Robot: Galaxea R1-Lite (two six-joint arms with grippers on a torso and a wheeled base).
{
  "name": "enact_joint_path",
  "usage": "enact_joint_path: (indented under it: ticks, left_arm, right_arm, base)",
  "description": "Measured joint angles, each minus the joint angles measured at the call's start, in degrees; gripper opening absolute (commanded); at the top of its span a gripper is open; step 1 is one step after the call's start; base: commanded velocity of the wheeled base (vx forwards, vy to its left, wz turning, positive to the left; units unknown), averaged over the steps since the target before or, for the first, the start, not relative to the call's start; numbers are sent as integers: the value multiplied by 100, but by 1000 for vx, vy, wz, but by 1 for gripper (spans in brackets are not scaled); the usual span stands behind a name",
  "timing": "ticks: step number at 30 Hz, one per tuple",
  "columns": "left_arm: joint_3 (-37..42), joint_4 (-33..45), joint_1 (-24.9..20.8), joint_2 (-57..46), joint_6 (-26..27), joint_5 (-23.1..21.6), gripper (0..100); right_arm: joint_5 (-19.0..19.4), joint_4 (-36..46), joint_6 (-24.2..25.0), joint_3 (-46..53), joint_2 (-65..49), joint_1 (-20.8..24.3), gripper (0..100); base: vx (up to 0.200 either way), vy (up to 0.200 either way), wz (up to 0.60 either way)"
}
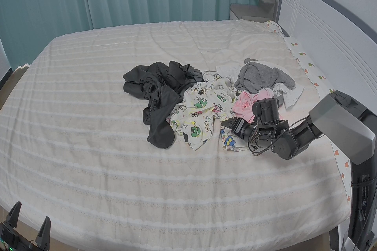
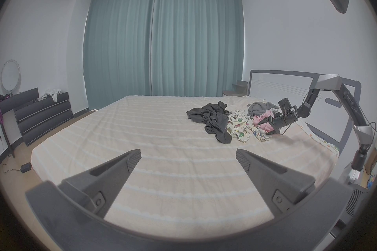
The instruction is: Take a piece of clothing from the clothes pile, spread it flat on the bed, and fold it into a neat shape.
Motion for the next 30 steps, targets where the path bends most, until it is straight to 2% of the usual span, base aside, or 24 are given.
enact_joint_path:
  ticks: [10, 17, 30]
  left_arm:
    - [0, 0, 0, 0, -1, 0, 100]
    - [0, 0, 0, 0, 0, 0, 100]
    - [0, 0, 0, 0, -1, 0, 100]
  right_arm:
    - [-199, -21, -299, -30, -41, -199, 100]
    - [-328, -13, -758, -2, 26, -278, 100]
    - [-372, 162, -1276, -344, 395, -72, 100]
  base:
    - [0, 0, 0]
    - [0, 0, 0]
    - [0, 0, 0]
